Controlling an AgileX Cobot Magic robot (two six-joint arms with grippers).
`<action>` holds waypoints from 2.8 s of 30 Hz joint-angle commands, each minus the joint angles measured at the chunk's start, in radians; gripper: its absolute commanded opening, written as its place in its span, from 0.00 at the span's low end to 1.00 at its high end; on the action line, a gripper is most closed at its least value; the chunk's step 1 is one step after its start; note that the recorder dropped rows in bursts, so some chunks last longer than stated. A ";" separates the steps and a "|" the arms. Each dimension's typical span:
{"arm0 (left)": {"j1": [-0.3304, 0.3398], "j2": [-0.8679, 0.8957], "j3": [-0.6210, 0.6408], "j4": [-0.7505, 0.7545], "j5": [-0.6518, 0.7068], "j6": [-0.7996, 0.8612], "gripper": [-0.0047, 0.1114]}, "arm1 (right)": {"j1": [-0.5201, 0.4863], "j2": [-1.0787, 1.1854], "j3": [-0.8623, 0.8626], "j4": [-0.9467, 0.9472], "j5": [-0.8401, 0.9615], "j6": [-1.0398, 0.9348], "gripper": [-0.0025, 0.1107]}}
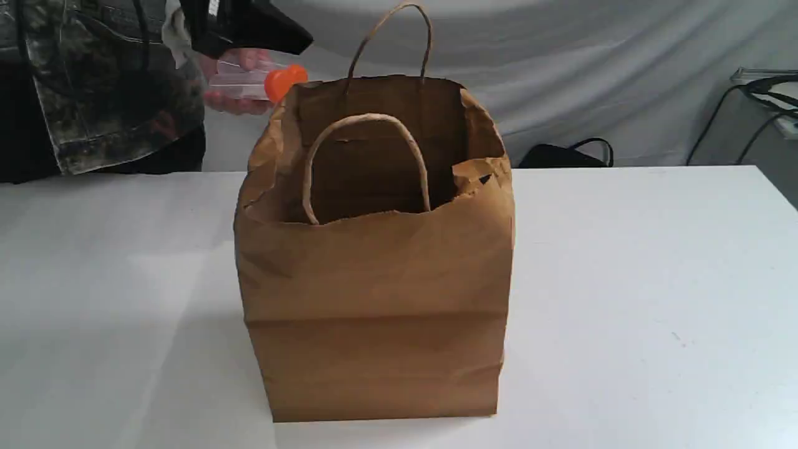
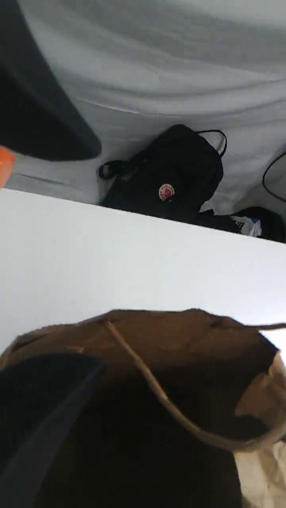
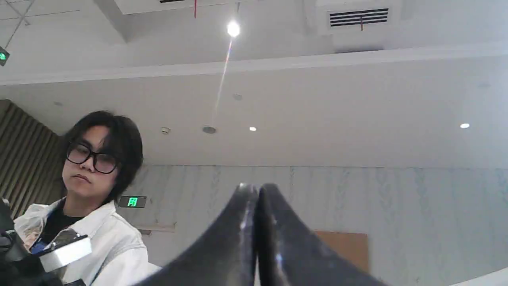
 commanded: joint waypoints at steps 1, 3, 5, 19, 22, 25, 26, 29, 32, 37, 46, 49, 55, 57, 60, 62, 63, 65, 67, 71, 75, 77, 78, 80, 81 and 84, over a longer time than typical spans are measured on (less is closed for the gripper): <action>-0.062 0.009 -0.003 0.087 -0.003 0.006 0.64 | -0.003 0.004 0.003 -0.004 0.010 0.007 0.02; -0.096 0.020 -0.003 0.170 -0.003 -0.020 0.64 | -0.003 0.004 0.003 -0.004 0.012 0.007 0.02; -0.115 0.032 -0.003 0.249 -0.003 -0.078 0.64 | -0.003 0.004 0.003 -0.004 0.012 0.018 0.02; -0.127 0.097 -0.003 0.262 -0.003 -0.259 0.64 | -0.003 0.004 0.003 -0.004 0.014 0.051 0.02; -0.127 0.119 -0.003 0.265 -0.003 -0.284 0.64 | -0.003 0.004 0.003 -0.004 0.016 0.051 0.02; -0.127 0.134 -0.003 0.267 -0.003 -0.284 0.64 | -0.003 0.004 0.003 -0.004 0.016 0.051 0.02; -0.127 0.138 -0.003 0.267 -0.003 -0.284 0.64 | -0.003 0.004 0.003 -0.004 0.016 0.051 0.02; -0.127 0.142 -0.003 0.263 -0.003 -0.332 0.64 | -0.003 0.004 0.003 -0.004 0.016 0.055 0.02; -0.127 0.142 -0.003 0.263 -0.003 -0.361 0.64 | -0.003 0.004 0.003 -0.004 0.016 0.055 0.02; -0.127 0.142 -0.003 0.263 -0.003 -0.389 0.60 | -0.003 0.004 0.003 -0.004 0.016 0.055 0.02; -0.127 0.142 -0.003 0.260 -0.003 -0.441 0.13 | -0.003 0.004 0.003 -0.004 0.016 0.055 0.02; -0.127 0.142 -0.003 0.260 -0.003 -0.443 0.04 | -0.003 0.004 0.003 -0.006 0.016 0.056 0.02; -0.127 0.142 -0.003 0.260 -0.003 -0.494 0.04 | -0.003 0.004 0.003 -0.006 -0.008 0.056 0.02; -0.127 0.142 -0.003 0.260 -0.003 -0.498 0.04 | -0.003 0.004 0.003 -0.006 -0.041 0.050 0.02; -0.127 0.142 -0.003 0.260 -0.003 -0.498 0.04 | -0.003 0.004 0.003 -0.006 -0.122 -0.018 0.02; -0.127 0.142 -0.003 0.260 -0.003 -0.498 0.04 | -0.003 0.004 0.003 -0.006 -0.122 -0.114 0.02; -0.127 0.142 -0.003 0.260 -0.003 -0.498 0.04 | -0.003 0.004 0.000 -0.019 -0.122 -0.158 0.02; -0.127 0.142 -0.003 0.260 -0.003 -0.498 0.04 | -0.003 0.011 -0.049 -0.042 -0.122 -0.229 0.02; -0.127 0.142 -0.003 0.260 -0.003 -0.490 0.04 | -0.003 0.032 -0.120 -0.081 -0.122 -0.229 0.02; -0.127 0.142 -0.003 0.260 -0.003 -0.490 0.04 | -0.003 0.129 -0.259 -0.154 -0.010 -0.104 0.02; -0.127 0.142 -0.003 0.260 -0.003 -0.490 0.04 | -0.003 0.282 -0.379 -0.309 0.136 0.098 0.02; -0.127 0.142 -0.003 0.260 -0.003 -0.490 0.04 | -0.003 0.369 -0.429 -0.431 0.135 0.199 0.02; -0.127 0.142 -0.003 0.260 -0.003 -0.490 0.04 | -0.003 0.428 -0.469 -0.538 0.129 0.293 0.02; -0.127 0.142 -0.003 0.260 -0.003 -0.490 0.04 | -0.003 0.513 -0.537 -0.717 0.115 0.460 0.02; -0.127 0.142 -0.003 0.260 -0.003 -0.490 0.04 | -0.003 0.563 -0.578 -0.813 0.103 0.553 0.02; -0.127 0.142 -0.003 0.260 -0.003 -0.490 0.04 | -0.003 0.706 -0.686 -1.042 0.013 0.743 0.02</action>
